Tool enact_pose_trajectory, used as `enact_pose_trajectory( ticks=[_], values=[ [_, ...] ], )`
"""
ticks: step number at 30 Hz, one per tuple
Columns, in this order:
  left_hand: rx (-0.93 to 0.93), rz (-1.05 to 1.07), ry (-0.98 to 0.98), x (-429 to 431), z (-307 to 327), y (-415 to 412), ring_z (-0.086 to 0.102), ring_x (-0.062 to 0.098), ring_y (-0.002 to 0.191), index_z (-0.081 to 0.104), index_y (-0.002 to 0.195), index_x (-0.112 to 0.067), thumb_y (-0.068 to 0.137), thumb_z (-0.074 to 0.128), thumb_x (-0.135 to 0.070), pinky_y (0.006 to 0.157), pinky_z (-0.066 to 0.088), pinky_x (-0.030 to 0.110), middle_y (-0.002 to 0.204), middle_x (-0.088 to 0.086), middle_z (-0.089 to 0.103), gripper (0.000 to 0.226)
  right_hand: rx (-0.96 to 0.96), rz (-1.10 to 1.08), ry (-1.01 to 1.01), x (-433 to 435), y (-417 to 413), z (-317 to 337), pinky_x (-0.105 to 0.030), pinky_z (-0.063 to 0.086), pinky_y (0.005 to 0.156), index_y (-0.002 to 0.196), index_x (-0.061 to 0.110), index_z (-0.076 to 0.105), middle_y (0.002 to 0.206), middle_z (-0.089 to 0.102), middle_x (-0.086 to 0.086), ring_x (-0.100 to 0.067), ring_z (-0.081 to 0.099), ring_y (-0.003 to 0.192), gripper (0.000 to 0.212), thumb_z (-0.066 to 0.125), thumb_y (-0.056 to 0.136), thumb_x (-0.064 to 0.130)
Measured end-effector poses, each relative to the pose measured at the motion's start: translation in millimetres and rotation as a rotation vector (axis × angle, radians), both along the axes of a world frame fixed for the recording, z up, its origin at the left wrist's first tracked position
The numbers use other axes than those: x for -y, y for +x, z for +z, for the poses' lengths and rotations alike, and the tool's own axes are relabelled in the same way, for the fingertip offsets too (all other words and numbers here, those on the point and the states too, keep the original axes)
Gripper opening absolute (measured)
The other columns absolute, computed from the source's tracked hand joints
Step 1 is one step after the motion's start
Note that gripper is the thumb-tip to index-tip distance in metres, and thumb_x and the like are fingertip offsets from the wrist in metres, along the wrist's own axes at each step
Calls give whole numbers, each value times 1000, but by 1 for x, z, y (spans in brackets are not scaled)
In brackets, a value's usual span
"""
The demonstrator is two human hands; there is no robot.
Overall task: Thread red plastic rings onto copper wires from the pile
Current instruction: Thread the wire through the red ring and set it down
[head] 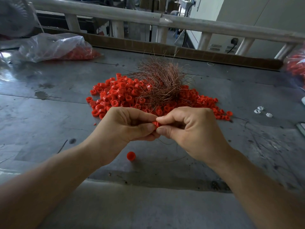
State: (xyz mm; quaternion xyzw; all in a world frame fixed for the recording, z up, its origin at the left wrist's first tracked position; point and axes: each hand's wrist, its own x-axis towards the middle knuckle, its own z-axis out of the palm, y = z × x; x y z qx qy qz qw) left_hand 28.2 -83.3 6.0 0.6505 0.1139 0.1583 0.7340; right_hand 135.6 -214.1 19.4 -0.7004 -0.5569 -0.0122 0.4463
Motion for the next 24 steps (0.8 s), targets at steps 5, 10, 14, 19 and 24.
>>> enact_pose_trajectory(
  ticks=[5, 10, 14, 19, 24],
  values=[
    [-18, -47, 16, 3, 1, -1, 69, 15, 64, 75, 80, -15, 58, 64, -11, 57, 53, 17, 70, 9, 72, 25, 286, -15, 52, 0, -2, -4, -20, 49, 60, 73, -1, 72, 66, 68, -8, -12, 63, 61, 13, 74, 63, 8],
    [-21, -86, -40, 0, 4, -1, 70, 15, 66, 76, 77, -16, 58, 64, -14, 58, 53, 18, 71, 9, 72, 23, 104, 17, 54, 0, 0, -1, -15, 50, 65, 78, 2, 73, 72, 68, 0, -8, 61, 75, 19, 73, 64, 15],
    [-12, -133, -51, -1, 4, -1, 70, 15, 66, 77, 77, -16, 58, 64, -15, 58, 54, 18, 72, 8, 72, 23, -53, 97, 26, 1, 6, 1, -13, 50, 63, 80, 5, 72, 73, 62, 12, -4, 62, 71, 21, 74, 64, 19],
    [-38, -237, -64, -5, 6, -3, 69, 16, 64, 76, 80, -14, 65, 66, -10, 56, 53, 18, 69, 9, 71, 19, -203, 186, -26, 2, 6, 2, -16, 51, 64, 90, 27, 66, 71, 64, 7, -9, 62, 68, 28, 72, 63, 29],
    [-92, -268, -68, -7, 4, -4, 69, 21, 64, 64, 101, -11, 63, 76, -13, 56, 54, 23, 73, 15, 69, 40, -71, 248, -201, 2, 9, 3, -17, 47, 72, 97, 16, 70, 81, 61, 1, -6, 57, 77, 28, 71, 70, 21]
  ],
)
